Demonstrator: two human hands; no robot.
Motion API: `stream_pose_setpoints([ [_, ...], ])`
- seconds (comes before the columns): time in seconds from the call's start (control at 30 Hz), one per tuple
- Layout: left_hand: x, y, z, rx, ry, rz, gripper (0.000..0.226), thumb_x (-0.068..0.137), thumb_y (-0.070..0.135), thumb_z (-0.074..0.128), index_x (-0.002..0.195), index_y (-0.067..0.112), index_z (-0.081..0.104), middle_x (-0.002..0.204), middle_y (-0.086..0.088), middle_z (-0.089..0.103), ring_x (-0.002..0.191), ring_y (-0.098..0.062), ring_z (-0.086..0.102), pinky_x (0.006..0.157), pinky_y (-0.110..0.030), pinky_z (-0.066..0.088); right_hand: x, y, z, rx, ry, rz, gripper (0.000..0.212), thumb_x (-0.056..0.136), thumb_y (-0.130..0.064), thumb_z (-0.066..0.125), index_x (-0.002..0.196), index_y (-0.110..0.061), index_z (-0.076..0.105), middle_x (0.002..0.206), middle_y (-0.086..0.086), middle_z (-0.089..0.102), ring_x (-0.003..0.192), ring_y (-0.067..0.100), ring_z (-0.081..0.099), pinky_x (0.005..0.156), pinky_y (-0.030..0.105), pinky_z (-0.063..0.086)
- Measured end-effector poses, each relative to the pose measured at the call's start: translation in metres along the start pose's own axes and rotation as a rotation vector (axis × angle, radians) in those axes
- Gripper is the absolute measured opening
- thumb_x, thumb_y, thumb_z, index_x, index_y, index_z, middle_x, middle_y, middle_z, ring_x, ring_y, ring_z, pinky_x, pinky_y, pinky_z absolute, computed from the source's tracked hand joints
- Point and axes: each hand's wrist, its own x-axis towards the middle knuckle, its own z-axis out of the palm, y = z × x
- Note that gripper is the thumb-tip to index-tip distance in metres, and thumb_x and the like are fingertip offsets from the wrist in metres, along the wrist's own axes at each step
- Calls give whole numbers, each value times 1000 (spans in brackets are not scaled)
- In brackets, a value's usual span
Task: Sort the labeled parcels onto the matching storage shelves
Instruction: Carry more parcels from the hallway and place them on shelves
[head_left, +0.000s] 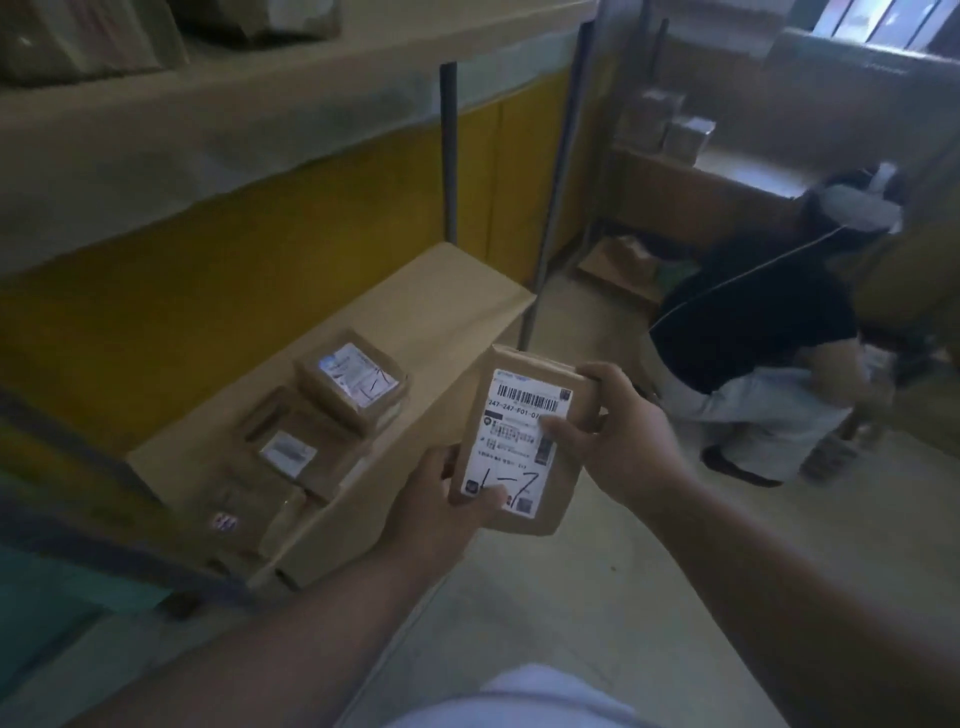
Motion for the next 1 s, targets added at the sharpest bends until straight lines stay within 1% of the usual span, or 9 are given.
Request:
stream_pose_setpoints([
  [0.13, 73, 16, 32, -159, 103, -21, 46, 76, 29, 85, 115, 30, 60, 118, 4, 69, 95, -16, 72, 71, -37, 59, 104, 13, -4, -83, -79, -88, 46, 85, -38, 74, 118, -41, 42, 97, -14, 66, 81, 7, 68, 65, 33, 61],
  [0.27, 128, 17, 54, -322, 265, -124, 63, 71, 34, 83, 129, 22, 61, 127, -6, 67, 104, -29, 71, 86, -60, 57, 197, 9, 9, -178, -196, -208, 57, 85, -43, 71, 131, -36, 39, 102, -9, 65, 87, 15, 66, 74, 42, 60],
  [0.37, 152, 22, 52, -322, 413, -192, 51, 79, 29, 81, 128, 26, 64, 115, 1, 72, 88, -18, 73, 74, -44, 61, 245, -6, 22, -235, -311, -301, 63, 86, -42, 70, 138, -33, 36, 103, -7, 63, 89, 17, 64, 76, 38, 57],
  [0.43, 171, 24, 44, -220, 507, -214, 46, 77, 35, 80, 122, 31, 69, 104, 7, 76, 71, -9, 71, 61, -30, 54, 275, -20, 40, -269, -383, -361, 63, 88, -43, 68, 139, -33, 34, 103, -5, 64, 89, 21, 65, 74, 39, 57],
  [0.53, 201, 22, 32, -155, 645, -260, 25, 84, 30, 78, 108, 30, 71, 93, 11, 76, 65, -8, 72, 50, -25, 53, 314, -34, 73, -319, -464, -398, 63, 92, -44, 63, 144, -34, 29, 105, -3, 65, 84, 21, 65, 69, 39, 57],
  [0.7, 239, 28, 26, -8, 691, -383, 16, 79, 33, 78, 91, 31, 67, 90, 18, 74, 64, -8, 71, 66, -31, 61, 370, -48, 120, -371, -593, -416, 71, 95, -38, 61, 152, -35, 19, 107, 0, 63, 89, 25, 67, 75, 44, 59],
  [0.8, 252, 29, 32, 9, 729, -467, 18, 81, 31, 77, 92, 32, 63, 91, 17, 72, 70, -8, 71, 67, -29, 60, 397, -54, 137, -395, -725, -458, 78, 93, -33, 66, 154, -33, 18, 120, 5, 63, 94, 23, 63, 79, 43, 58],
  [0.9, 271, 27, 37, 0, 823, -539, 26, 79, 38, 79, 99, 27, 65, 89, 15, 71, 76, -12, 71, 75, -37, 62, 419, -63, 159, -485, -819, -548, 78, 92, -35, 67, 154, -34, 20, 125, 8, 63, 98, 26, 63, 75, 38, 56],
  [1.0, 290, 25, 45, -36, 961, -604, 24, 81, 35, 78, 89, 31, 56, 82, 16, 67, 77, -14, 71, 76, -37, 61, 438, -66, 184, -518, -883, -639, 72, 92, -32, 67, 151, -31, 26, 130, 9, 62, 102, 29, 64, 78, 38, 55],
])
